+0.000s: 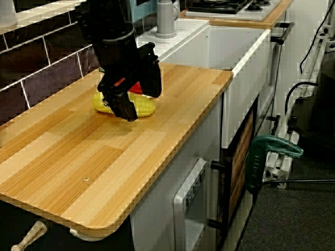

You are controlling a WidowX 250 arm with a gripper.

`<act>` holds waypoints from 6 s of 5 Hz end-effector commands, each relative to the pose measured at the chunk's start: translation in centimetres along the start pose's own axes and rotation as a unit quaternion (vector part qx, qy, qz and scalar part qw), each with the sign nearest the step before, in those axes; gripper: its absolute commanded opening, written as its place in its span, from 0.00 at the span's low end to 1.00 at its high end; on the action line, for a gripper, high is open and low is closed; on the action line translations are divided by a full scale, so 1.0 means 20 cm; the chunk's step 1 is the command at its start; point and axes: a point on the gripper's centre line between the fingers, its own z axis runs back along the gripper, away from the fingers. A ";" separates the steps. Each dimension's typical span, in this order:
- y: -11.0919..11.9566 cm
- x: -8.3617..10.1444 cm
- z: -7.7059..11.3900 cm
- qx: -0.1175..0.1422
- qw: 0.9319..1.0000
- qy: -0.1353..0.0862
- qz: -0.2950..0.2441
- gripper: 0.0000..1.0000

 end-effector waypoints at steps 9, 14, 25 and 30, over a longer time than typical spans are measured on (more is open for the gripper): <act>-0.11 0.10 0.12 -0.019 0.765 0.125 -0.631 1.00; -0.05 0.04 0.15 -0.002 0.883 0.099 -0.459 1.00; -0.12 0.15 -0.09 0.049 0.994 0.007 0.093 1.00; 0.14 0.09 0.18 -0.019 0.994 -0.015 0.104 0.00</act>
